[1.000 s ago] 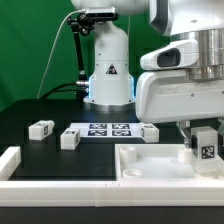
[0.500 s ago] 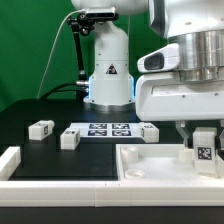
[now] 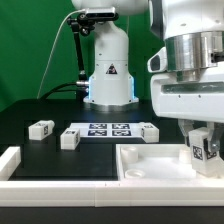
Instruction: Assemble one leg
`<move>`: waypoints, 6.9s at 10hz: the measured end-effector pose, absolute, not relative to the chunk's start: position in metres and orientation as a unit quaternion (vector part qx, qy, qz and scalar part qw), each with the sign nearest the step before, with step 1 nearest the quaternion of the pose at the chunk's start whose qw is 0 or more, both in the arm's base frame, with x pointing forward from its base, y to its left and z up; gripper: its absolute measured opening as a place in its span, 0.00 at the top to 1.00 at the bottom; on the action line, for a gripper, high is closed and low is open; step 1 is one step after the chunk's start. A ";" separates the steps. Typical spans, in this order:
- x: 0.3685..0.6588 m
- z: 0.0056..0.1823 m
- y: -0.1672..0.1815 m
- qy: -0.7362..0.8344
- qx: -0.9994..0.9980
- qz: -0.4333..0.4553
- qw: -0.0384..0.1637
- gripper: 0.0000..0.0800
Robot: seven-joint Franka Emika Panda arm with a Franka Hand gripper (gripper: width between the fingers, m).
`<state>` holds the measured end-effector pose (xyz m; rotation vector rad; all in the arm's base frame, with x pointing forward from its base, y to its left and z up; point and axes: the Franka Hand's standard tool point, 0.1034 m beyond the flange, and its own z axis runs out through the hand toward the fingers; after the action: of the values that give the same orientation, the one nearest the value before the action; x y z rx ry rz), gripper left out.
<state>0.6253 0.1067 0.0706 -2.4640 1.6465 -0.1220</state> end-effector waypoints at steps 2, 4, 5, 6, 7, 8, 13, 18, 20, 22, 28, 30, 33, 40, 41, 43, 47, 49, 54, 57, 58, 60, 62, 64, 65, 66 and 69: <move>0.624 0.071 0.108 0.601 -0.794 -0.027 0.092 0.63; 0.623 0.070 0.110 0.637 -0.765 -0.015 0.097 0.63; 0.623 0.070 0.109 0.620 -0.778 -0.017 0.096 0.54; 0.623 0.070 0.109 0.606 -0.790 -0.019 0.096 0.37; 0.623 0.071 0.109 0.580 -0.809 -0.023 0.095 0.37; 0.623 0.070 0.109 0.523 -0.847 -0.029 0.092 0.23; 0.623 0.071 0.112 0.289 -0.954 -0.052 0.064 0.19; 0.624 0.072 0.116 0.040 -0.996 -0.064 0.036 0.19; 0.624 0.071 0.110 -0.017 -0.997 -0.074 0.031 0.34; 0.624 0.070 0.110 -0.025 -0.997 -0.073 0.030 0.51; 0.627 0.068 0.110 0.147 -0.985 -0.078 0.054 0.64; 0.626 0.068 0.112 0.283 -0.954 -0.067 0.072 0.64; 0.625 0.066 0.112 0.457 -0.884 -0.050 0.084 0.64; 0.622 0.064 0.115 0.674 -0.732 -0.015 0.100 0.64; 0.622 0.064 0.115 0.662 -0.742 -0.017 0.100 0.53; 0.622 0.064 0.114 0.631 -0.770 -0.020 0.098 0.24; 0.619 0.067 0.118 0.421 -0.904 -0.010 0.073 0.19; 0.621 0.072 0.123 0.308 -0.950 0.000 0.050 0.19; 0.620 0.075 0.123 0.060 -0.998 0.002 0.020 0.19; 0.620 0.075 0.121 0.041 -0.999 0.002 0.020 0.35; 0.620 0.075 0.121 0.041 -0.999 0.002 0.020 0.52; 0.620 0.075 0.121 0.048 -0.999 0.002 0.020 0.64; 0.620 0.074 0.118 0.079 -0.996 -0.005 0.026 0.64; 0.619 0.074 0.119 0.252 -0.966 -0.018 0.047 0.64; 0.619 0.073 0.120 0.332 -0.941 -0.021 0.053 0.64; 0.619 0.073 0.120 0.391 -0.918 -0.019 0.056 0.64; 0.620 0.073 0.121 0.570 -0.819 -0.008 0.065 0.64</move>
Offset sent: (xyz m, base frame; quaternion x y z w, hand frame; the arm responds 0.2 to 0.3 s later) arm 0.0000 0.0000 0.0000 0.0000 0.0000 0.2377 0.9713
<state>0.6204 0.1213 0.0727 -2.4713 1.7201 -0.0249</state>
